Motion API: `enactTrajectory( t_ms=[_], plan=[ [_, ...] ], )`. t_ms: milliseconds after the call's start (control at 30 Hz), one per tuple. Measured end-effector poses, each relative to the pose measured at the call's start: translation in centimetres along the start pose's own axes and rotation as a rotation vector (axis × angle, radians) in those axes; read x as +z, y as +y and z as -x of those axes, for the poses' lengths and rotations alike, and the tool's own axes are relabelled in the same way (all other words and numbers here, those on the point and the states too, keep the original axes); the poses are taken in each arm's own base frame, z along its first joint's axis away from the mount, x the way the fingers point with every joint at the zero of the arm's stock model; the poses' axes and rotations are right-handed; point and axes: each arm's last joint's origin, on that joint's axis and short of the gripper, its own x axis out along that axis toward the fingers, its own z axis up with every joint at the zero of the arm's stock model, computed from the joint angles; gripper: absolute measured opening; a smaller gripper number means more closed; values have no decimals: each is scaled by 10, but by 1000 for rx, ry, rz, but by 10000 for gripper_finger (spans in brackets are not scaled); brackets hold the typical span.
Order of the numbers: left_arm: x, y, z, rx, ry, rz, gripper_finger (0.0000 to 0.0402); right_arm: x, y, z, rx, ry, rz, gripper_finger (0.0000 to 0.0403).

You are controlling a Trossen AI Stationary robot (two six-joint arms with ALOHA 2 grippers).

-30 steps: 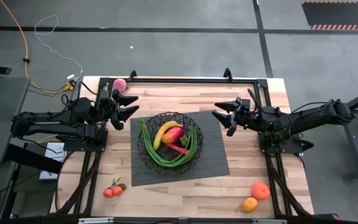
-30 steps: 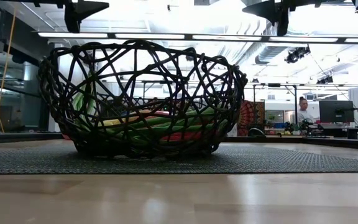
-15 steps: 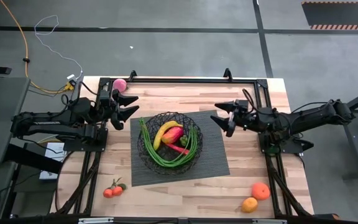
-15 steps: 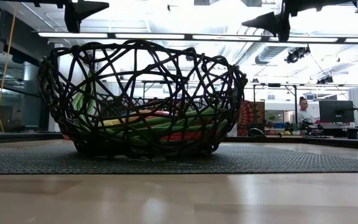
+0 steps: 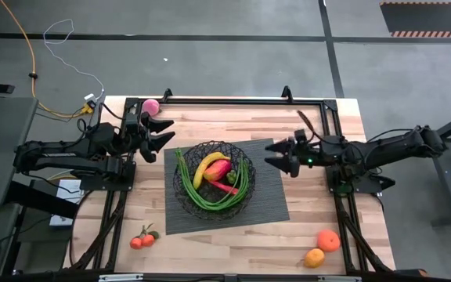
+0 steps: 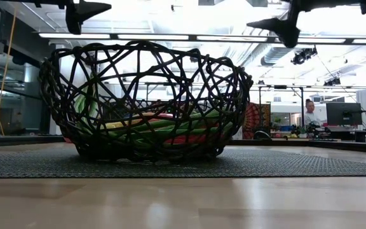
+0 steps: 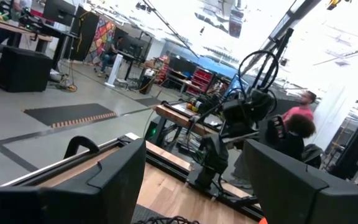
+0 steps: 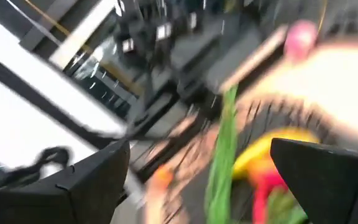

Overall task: Build produce basket
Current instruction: Put the orange into the black mesh basket

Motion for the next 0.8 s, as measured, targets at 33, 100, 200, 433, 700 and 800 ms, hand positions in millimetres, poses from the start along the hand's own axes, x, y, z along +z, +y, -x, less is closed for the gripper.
enactTrajectory(
  t_ms=[33, 100, 200, 433, 700, 800],
  plan=[
    [0, 0, 0, 2, -1, 0, 257, 1, 2, 0, 0, 65, -57, 370],
    [0, 0, 0, 2, -1, 0, 257, 2, 6, 1, -48, 241, -140, 369],
    [0, 0, 0, 2, -1, 0, 257, -3, 11, 6, -188, 540, -221, 369],
    [0, 0, 0, 2, -1, 0, 257, -39, 18, 23, -549, 1025, -422, 369],
    [0, 0, 0, 2, -1, 0, 257, -105, 25, 43, -821, 1260, -533, 369],
    [0, 0, 0, 2, 0, 0, 257, -124, 30, 52, -914, 1320, -571, 369]
  ],
)
